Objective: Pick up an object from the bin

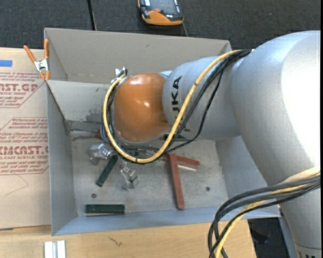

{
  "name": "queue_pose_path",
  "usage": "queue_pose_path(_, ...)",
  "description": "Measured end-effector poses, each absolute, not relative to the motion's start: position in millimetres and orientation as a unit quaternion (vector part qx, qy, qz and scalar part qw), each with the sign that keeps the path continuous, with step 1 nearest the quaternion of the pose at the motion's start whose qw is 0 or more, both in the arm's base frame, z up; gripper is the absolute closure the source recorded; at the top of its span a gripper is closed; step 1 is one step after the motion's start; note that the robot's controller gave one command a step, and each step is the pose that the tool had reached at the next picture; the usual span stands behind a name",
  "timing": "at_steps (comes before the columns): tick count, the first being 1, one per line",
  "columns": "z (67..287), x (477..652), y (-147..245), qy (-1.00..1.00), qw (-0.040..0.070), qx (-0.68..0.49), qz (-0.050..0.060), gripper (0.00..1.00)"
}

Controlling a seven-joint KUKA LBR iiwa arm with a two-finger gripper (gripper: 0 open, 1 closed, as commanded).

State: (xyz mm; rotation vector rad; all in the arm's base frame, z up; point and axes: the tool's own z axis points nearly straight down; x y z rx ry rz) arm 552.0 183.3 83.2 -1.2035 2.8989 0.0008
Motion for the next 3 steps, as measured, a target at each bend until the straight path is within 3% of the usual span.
queue_pose_path(1,70.6,558.6,190.1,0.875,0.001,-0.484,0.001,1.00)
queue_pose_path(3,73.3,557.6,189.9,0.875,0.000,-0.484,0.001,1.00)
